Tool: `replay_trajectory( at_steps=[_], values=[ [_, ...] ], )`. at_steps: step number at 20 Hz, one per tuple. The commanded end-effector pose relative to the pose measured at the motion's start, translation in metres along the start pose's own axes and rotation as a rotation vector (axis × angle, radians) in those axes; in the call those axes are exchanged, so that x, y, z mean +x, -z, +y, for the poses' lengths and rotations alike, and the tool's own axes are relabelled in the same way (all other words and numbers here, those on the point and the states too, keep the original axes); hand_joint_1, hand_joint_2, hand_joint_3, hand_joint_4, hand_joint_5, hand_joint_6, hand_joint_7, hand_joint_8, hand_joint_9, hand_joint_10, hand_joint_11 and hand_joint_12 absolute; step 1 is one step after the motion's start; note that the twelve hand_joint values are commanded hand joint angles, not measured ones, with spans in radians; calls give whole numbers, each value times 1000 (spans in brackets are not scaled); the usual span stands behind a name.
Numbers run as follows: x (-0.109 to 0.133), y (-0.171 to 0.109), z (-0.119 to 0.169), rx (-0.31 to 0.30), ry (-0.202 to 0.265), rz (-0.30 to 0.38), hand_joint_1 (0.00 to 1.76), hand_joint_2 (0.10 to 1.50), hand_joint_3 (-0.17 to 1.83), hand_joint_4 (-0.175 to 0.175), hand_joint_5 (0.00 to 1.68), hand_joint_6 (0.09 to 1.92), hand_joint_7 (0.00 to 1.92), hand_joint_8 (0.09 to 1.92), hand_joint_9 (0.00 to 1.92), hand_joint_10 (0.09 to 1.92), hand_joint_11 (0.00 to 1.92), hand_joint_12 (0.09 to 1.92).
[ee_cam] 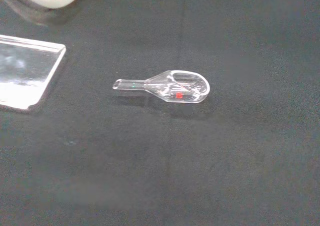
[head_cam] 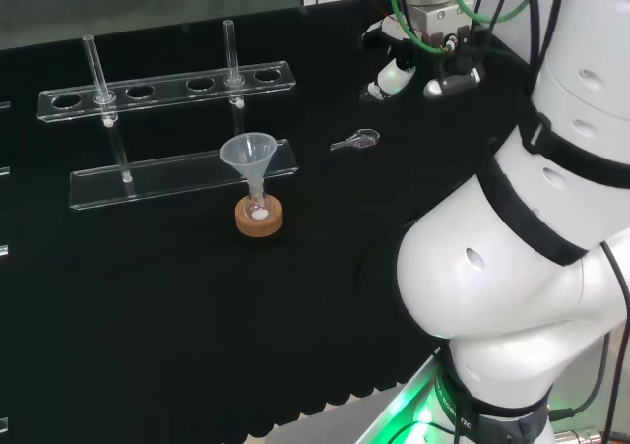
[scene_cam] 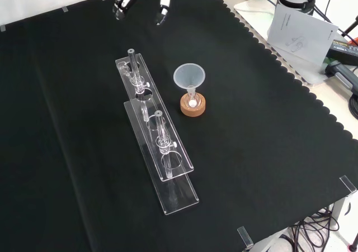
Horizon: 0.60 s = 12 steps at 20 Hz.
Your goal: Remove the funnel from the round-bottom flask.
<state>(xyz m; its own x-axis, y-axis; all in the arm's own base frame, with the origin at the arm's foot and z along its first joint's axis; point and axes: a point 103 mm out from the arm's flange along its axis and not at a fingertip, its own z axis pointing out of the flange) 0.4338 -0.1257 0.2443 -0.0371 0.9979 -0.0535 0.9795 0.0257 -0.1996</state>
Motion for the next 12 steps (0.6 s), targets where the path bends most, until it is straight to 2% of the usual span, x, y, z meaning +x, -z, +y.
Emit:
replay_trajectory(
  at_steps=[1, 6, 12],
  values=[
    [40, 12, -43, 26, 8, -54, 717, 649, 384, 2, 366, 87, 225, 611, 704, 87, 251, 1332],
    [69, 19, -62, 27, 11, -79, 709, 651, 381, 1, 366, 87, 227, 612, 706, 87, 259, 1337],
    [104, 28, -77, 90, 60, -96, 639, 657, 375, -3, 312, 87, 215, 608, 686, 87, 261, 1354]
  ],
)
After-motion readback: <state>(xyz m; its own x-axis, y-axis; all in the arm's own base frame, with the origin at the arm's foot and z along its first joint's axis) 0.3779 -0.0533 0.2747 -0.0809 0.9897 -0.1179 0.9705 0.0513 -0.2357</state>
